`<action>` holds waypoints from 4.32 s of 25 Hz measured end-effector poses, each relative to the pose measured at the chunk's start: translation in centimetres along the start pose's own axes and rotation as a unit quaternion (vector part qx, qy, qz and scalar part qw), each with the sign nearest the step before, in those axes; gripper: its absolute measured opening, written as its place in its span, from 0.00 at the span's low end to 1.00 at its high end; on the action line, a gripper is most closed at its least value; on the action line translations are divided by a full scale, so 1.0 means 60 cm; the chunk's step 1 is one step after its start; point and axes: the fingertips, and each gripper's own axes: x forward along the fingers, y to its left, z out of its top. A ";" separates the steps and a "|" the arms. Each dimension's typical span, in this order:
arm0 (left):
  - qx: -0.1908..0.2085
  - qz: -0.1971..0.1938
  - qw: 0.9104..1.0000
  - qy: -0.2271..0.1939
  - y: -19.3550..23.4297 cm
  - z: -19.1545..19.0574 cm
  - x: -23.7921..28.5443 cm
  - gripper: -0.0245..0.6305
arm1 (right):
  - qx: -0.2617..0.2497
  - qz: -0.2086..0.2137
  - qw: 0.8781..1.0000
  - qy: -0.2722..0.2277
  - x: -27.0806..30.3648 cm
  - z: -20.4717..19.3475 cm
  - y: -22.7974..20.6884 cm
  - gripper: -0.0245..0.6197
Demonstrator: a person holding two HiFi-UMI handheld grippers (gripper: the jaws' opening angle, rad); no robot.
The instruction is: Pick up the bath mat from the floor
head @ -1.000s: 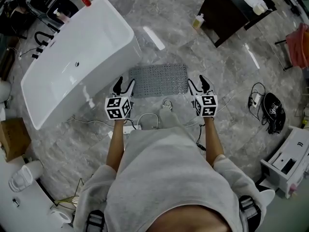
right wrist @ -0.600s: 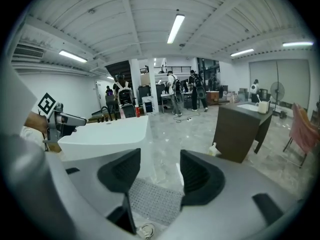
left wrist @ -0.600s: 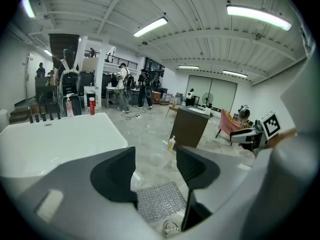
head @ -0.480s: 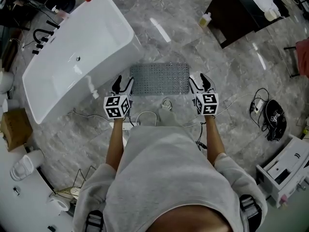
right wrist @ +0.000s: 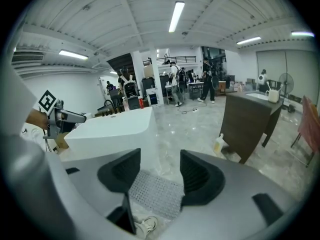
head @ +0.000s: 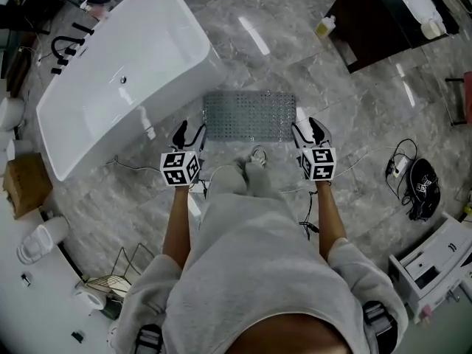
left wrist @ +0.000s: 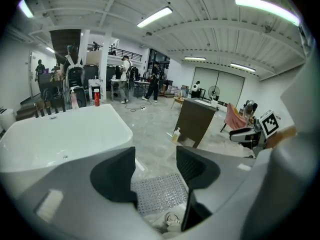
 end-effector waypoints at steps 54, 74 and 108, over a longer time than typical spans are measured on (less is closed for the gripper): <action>-0.033 -0.027 0.999 0.032 0.195 -0.263 0.252 0.41 | 0.002 -0.015 0.998 0.063 0.257 -0.242 0.028 0.41; -0.035 -0.005 0.998 0.056 0.293 -0.430 0.374 0.43 | 0.009 -0.016 0.996 0.087 0.329 -0.399 0.003 0.41; -0.046 0.015 0.993 0.111 0.471 -0.782 0.735 0.50 | -0.020 0.015 0.996 0.086 0.581 -0.655 -0.054 0.41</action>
